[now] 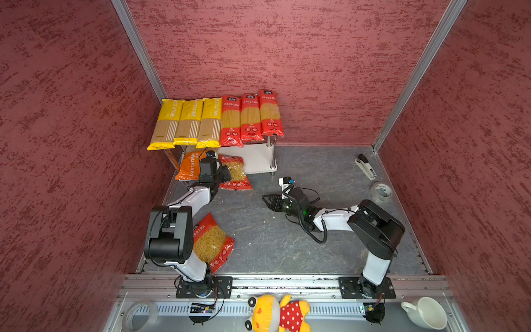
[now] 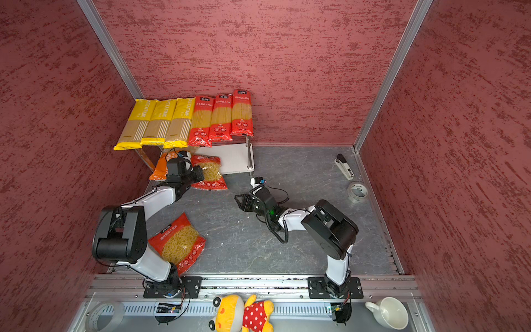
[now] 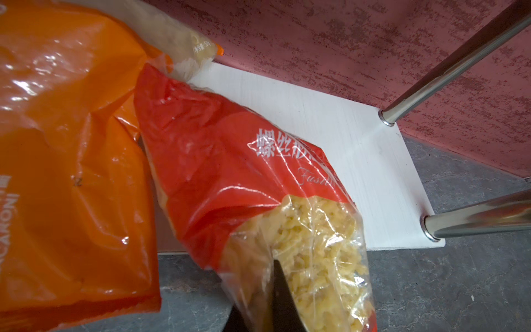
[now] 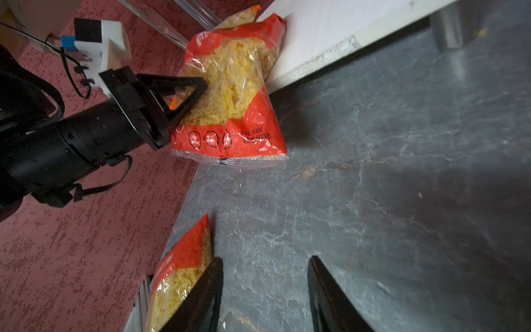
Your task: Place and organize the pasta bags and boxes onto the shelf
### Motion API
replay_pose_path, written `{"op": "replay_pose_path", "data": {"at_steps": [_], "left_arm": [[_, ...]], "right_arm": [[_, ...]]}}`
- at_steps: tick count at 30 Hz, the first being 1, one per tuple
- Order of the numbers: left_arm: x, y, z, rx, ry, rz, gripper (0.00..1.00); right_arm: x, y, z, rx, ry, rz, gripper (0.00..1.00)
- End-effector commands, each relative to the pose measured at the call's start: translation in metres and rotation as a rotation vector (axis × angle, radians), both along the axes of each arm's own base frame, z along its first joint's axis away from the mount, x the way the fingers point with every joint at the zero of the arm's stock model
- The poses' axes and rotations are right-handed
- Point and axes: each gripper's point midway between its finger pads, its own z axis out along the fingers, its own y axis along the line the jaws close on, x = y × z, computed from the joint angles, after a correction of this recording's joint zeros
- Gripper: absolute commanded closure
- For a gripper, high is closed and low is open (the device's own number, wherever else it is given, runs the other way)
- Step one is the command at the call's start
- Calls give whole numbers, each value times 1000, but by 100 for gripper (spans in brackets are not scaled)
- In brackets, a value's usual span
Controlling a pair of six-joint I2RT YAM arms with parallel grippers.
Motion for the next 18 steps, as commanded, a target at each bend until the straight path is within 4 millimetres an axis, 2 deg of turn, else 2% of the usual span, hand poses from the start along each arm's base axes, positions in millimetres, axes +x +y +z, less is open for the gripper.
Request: {"op": "replay_pose_path", "data": {"at_steps": [1, 5, 10, 14, 18], "left_arm": [[12, 9, 53, 2, -198, 40, 87], [5, 10, 45, -24, -180, 50, 87], [-4, 2, 48, -124, -160, 39, 88], [-13, -2, 45, -189, -117, 40, 89], [-22, -1, 39, -230, -87, 55, 89]], "right_arm": [[-5, -2, 5, 25, 7, -10, 50], [-4, 3, 5, 29, 9, 4, 50], [3, 31, 11, 81, 40, 76, 46], [20, 51, 3, 124, 124, 50, 44], [43, 65, -1, 121, 124, 10, 42]]}}
